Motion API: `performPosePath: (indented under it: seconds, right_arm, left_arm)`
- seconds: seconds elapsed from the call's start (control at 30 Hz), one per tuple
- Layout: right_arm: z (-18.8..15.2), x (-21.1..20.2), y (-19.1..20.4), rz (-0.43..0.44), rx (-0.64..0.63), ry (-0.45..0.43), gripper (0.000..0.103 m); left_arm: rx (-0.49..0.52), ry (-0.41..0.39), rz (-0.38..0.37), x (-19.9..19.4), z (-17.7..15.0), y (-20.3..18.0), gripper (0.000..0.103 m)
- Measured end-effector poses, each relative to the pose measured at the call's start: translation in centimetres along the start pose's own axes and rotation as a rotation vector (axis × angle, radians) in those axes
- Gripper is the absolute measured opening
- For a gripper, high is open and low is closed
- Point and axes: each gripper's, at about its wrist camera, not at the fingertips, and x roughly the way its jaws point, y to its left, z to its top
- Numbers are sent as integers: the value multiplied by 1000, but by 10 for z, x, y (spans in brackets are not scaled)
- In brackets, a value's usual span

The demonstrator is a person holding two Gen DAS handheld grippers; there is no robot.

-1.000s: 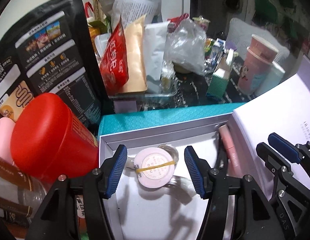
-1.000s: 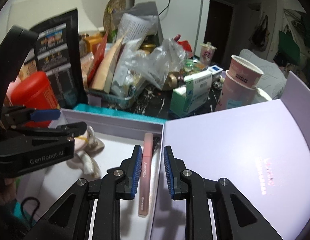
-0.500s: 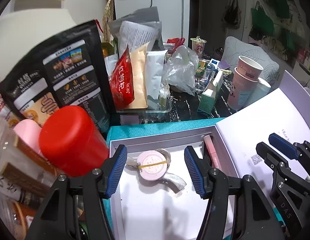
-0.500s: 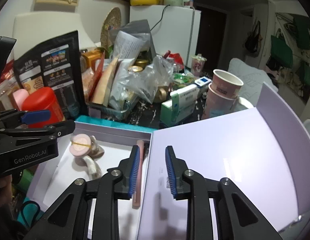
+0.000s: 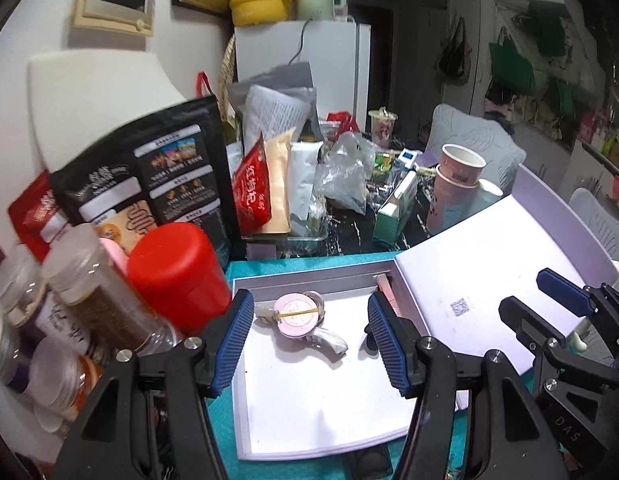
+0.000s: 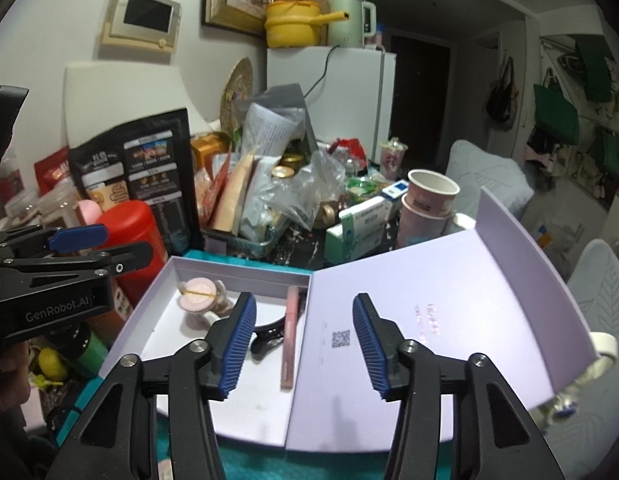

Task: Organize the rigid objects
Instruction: 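Raise both tools out of the box and back over the mat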

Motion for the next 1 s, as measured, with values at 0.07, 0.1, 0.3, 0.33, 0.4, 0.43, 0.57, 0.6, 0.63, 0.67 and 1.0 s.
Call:
performPosePath:
  seconds: [0.07,0.1,0.3,0.33,0.4,0.43,0.57,0.6,0.63,0.67,1.0]
  right_arm:
    - [-2,-11,1,7,-2,-11,59]
    - [-3,-18,1,12,-3,-19,60]
    - [-12,-46,6,25,-14,-45,73]
    - [-15,-51,6,26,-15,-48,76]
    - [-19,-58,8,30,-16,-54,79]
    - [-22,-62,8,31,-16,-57,81]
    - [-34,-75,9,36,-12,-53,83]
    - [-36,-77,9,38,-10,-51,83]
    - [-40,-81,9,41,-7,-48,83]
    - [-43,-83,9,43,-5,-47,83]
    - [-73,-109,16,63,9,-32,84]
  left_arm:
    - [0,-13,0,-12,-3,0,59]
    - [0,-18,-1,-16,-4,0,59]
    - [-4,-38,-21,-44,-16,1,59]
    - [-6,-38,-20,-48,-19,2,59]
    - [-7,-40,-15,-55,-24,1,67]
    - [-6,-46,-13,-60,-28,1,78]
    - [0,-61,-5,-73,-40,-1,81]
    - [4,-58,-9,-74,-42,-1,81]
    - [8,-55,-15,-76,-45,-1,81]
    - [12,-51,-24,-78,-49,-2,81]
    - [33,-39,-96,-96,-86,-6,81]
